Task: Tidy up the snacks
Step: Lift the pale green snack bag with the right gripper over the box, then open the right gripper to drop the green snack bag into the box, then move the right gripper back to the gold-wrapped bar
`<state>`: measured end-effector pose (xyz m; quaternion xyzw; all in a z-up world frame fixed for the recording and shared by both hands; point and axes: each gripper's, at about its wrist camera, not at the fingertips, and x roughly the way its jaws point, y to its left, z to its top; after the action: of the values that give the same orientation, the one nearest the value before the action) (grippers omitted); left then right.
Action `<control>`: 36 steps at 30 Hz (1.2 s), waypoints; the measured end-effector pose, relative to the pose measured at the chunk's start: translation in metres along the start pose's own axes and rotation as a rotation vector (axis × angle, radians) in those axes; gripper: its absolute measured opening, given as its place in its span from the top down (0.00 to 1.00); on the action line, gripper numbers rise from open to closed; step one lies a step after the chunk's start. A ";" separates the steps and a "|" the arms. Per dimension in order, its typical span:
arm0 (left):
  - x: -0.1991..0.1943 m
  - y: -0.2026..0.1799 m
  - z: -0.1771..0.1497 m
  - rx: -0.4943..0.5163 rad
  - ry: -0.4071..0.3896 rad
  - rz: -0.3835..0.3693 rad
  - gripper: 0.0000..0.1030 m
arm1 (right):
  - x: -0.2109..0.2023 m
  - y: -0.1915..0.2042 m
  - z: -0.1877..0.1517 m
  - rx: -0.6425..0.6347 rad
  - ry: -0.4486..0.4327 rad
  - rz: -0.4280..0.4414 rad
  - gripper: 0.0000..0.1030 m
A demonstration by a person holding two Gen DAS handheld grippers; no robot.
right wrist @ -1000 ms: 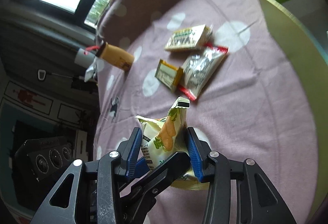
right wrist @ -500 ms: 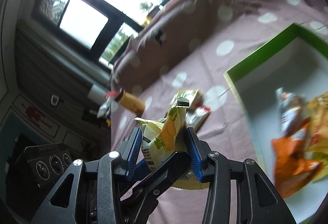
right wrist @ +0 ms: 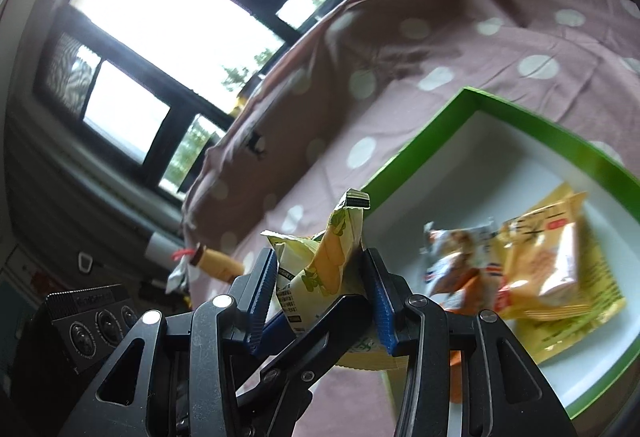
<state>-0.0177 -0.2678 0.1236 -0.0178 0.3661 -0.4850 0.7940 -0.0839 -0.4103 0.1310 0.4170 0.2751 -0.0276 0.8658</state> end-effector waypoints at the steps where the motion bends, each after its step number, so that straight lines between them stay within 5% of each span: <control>1: 0.005 -0.001 0.000 0.000 0.012 -0.011 0.57 | -0.001 -0.002 -0.001 0.010 -0.003 -0.012 0.54; 13: 0.046 -0.010 0.000 -0.040 0.094 -0.156 0.57 | -0.013 -0.034 0.008 0.110 -0.056 -0.141 0.54; 19: 0.053 -0.008 -0.003 -0.069 0.126 -0.157 0.57 | -0.007 -0.039 0.007 0.141 -0.044 -0.197 0.54; 28: 0.012 0.002 0.004 -0.068 0.042 -0.060 0.38 | -0.022 -0.026 0.008 0.081 -0.143 -0.241 0.54; 36: -0.056 0.046 -0.001 -0.165 -0.032 0.111 0.21 | -0.018 -0.002 0.005 -0.001 -0.154 -0.224 0.36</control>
<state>0.0021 -0.1988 0.1369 -0.0707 0.3924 -0.4081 0.8213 -0.0976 -0.4185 0.1406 0.3797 0.2529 -0.1559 0.8761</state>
